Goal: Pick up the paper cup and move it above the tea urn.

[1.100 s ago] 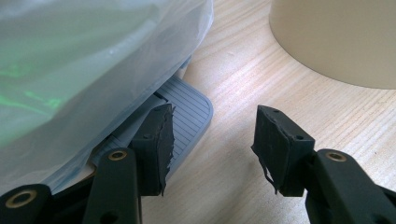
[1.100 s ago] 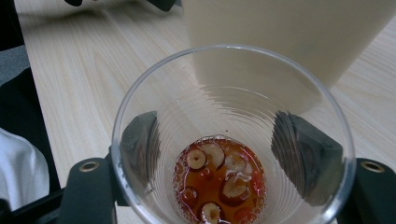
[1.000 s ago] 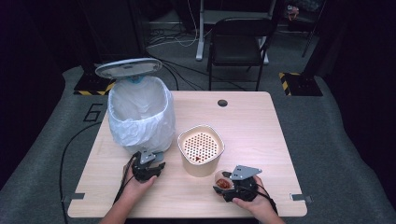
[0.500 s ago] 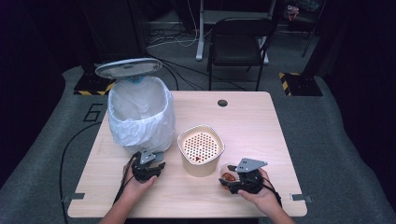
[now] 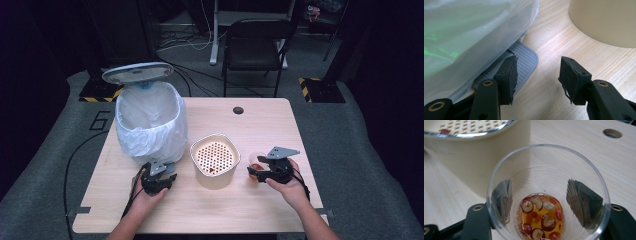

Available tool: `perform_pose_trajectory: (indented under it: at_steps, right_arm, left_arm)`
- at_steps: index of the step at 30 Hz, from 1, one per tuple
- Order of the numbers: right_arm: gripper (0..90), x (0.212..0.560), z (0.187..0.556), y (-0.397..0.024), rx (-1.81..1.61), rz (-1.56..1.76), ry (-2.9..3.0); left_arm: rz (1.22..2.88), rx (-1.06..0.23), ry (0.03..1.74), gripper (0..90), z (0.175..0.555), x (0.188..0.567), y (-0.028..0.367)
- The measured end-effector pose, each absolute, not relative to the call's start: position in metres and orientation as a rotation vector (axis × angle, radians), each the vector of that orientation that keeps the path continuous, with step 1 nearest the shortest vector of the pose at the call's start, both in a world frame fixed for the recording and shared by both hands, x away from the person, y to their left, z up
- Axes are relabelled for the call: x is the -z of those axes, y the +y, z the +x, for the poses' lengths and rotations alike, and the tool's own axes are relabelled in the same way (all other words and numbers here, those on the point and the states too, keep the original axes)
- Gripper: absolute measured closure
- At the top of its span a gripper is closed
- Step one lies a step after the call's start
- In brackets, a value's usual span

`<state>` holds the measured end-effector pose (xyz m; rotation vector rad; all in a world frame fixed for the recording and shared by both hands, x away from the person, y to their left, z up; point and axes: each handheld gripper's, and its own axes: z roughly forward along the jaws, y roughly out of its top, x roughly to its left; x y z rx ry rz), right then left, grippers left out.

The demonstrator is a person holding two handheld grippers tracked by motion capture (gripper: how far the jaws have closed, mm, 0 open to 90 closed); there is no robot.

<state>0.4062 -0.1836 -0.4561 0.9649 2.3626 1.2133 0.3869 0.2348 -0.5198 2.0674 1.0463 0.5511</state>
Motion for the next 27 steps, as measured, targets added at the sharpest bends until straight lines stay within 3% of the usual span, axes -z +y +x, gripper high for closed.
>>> perform_pose_trajectory:
  at_steps: [27]
  right_arm:
    - [37.1, 0.41, 0.486, -0.16, -1.155, 0.952, 2.335]
  left_arm:
    - [2.068, -0.554, 1.041, 48.7, 0.387, 0.52, 0.235]
